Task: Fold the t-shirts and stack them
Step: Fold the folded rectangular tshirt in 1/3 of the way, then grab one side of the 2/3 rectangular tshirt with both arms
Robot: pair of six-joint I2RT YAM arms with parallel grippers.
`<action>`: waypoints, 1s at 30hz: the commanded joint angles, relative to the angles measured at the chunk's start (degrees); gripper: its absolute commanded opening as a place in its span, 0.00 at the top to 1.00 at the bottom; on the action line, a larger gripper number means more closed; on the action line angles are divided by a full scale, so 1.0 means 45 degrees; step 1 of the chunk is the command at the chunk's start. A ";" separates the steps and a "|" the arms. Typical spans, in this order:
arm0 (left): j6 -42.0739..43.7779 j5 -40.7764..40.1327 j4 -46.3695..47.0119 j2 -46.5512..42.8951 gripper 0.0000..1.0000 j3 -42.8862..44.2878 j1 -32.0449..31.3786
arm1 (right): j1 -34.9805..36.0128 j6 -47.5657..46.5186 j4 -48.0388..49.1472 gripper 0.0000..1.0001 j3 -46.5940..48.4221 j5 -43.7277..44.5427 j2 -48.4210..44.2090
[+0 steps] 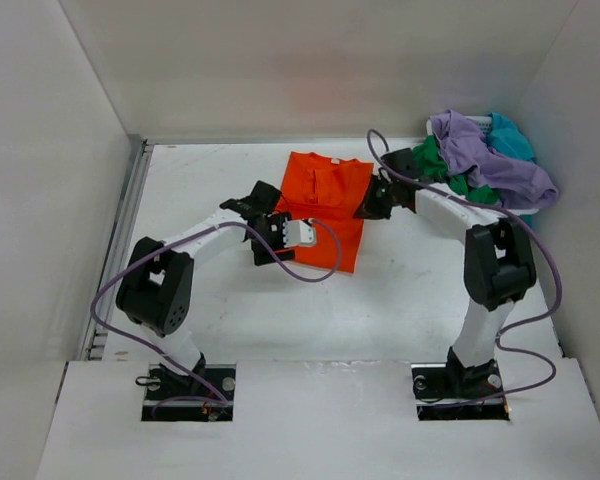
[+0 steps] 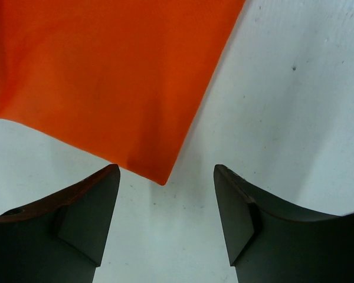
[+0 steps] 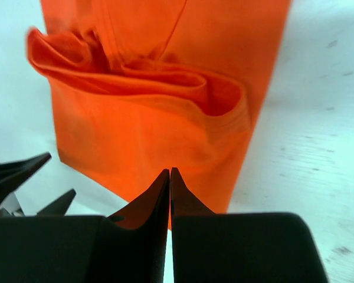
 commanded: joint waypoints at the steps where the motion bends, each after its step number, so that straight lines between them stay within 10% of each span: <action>1: 0.0685 -0.0105 0.0605 0.0330 0.36 -0.0095 0.0301 | 0.0457 0.0560 0.1241 0.94 -0.0330 -0.0299 0.0774; 18: 0.0958 -0.1296 0.2324 0.1210 0.37 -0.0954 -0.0147 | -0.0324 0.1049 0.2376 0.91 0.1137 0.0520 0.2106; 30: 0.0665 -0.1355 0.2442 0.1464 0.75 -0.1111 -0.0128 | 0.1294 0.2199 0.2199 0.52 -0.5736 0.0696 -0.3031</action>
